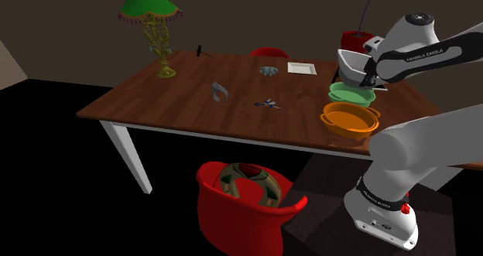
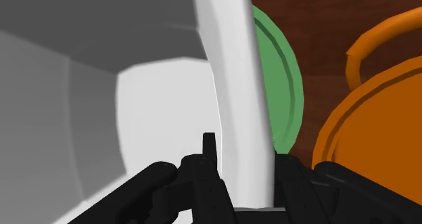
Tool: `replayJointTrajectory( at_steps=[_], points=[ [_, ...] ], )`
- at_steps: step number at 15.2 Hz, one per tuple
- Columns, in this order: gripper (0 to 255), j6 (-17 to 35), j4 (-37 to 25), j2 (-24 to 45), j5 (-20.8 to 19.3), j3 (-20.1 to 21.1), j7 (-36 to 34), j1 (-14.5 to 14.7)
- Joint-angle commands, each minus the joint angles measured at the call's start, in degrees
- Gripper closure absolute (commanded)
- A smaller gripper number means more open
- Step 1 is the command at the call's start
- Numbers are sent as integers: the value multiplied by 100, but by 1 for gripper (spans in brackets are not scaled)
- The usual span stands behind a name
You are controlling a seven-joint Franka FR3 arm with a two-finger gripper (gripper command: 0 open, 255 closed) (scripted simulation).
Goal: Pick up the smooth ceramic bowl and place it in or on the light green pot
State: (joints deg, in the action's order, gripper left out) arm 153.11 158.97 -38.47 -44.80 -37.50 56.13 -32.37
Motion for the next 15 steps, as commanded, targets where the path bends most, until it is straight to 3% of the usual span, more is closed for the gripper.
replayJointTrajectory(
  at_steps=[1, 4, 5, 10, 14, 15],
  points=[
    [255, -223, 75, 77, 24, 25, -1, -19],
    [255, -204, 80, 93, 67, 63, 29, -57],
    [0, -304, 39, 26, 114, 70, 77, -37],
    [0, -205, 80, 93, 67, 62, 29, -57],
    [0, -1303, 64, -941, 410, 496, 235, -117],
    [0, -1302, 64, -940, 412, 498, 237, -120]
  ],
)
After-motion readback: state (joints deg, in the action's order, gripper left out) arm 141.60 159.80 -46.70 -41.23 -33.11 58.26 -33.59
